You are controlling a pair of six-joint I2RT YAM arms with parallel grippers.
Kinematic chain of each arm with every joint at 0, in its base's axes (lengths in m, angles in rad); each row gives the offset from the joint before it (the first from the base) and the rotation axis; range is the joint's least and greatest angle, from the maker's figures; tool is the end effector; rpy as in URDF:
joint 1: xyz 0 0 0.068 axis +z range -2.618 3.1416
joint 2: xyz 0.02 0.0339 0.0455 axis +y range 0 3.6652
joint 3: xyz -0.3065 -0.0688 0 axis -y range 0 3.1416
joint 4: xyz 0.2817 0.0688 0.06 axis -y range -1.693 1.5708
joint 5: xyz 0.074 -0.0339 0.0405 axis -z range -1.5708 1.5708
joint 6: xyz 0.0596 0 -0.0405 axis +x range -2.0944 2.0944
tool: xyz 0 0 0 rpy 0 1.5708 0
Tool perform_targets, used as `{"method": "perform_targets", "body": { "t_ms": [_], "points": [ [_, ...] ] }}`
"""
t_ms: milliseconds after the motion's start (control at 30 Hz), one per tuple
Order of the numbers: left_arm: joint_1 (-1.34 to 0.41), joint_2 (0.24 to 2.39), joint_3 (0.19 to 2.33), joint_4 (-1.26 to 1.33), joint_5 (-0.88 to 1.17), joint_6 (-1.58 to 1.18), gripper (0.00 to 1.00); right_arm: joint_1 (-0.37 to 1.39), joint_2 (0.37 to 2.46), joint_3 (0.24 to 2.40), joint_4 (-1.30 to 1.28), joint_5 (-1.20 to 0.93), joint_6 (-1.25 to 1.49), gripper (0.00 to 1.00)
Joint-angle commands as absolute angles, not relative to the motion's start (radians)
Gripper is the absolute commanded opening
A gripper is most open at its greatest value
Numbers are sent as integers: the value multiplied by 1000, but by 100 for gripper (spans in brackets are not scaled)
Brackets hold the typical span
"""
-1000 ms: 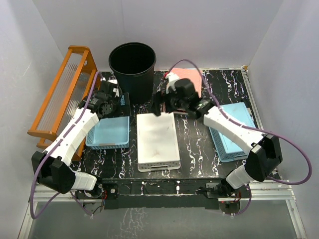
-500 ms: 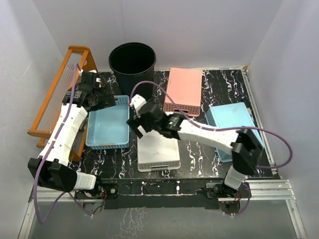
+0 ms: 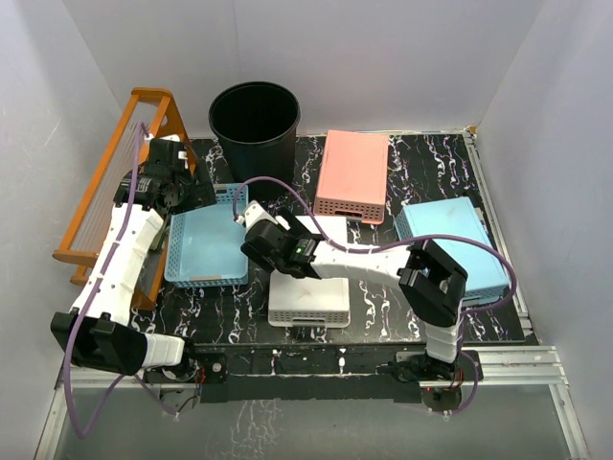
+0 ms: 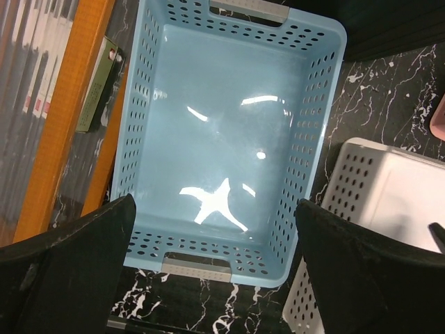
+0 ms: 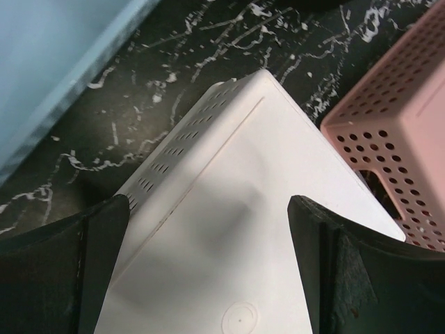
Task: Turn the large container upside down
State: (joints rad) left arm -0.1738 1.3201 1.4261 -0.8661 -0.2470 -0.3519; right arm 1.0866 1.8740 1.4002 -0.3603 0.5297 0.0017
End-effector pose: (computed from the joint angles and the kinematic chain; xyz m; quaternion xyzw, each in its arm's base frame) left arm 0.3111 -0.0398 0.4091 -0.1295 0.9040 0.0076 0.4073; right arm 0.2472 0.4053 0.2380 -0.3841 0.8198 -0.0290 0.4237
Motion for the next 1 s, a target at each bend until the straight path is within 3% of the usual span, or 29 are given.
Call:
{"method": "perform_targets", "body": {
  "t_ms": [0,300,533,767,967],
  "points": [
    [-167,1280,1414,-856,-244,-326,99,1089,1799,1312,-407,718,28,98],
    [-167,1285,1383,-804,-164,-319,99,1089,1615,1173,-518,727,113,98],
    [-169,1296,1314,-788,-130,-324,99,1087,1529,1194,-523,725,142,98],
    [-245,1301,1189,-742,-117,-353,99,1000,1477,1243,-473,528,192,98],
    [-307,1333,1106,-641,-98,-405,99,1000,1553,1237,-475,431,230,98]
  ]
}}
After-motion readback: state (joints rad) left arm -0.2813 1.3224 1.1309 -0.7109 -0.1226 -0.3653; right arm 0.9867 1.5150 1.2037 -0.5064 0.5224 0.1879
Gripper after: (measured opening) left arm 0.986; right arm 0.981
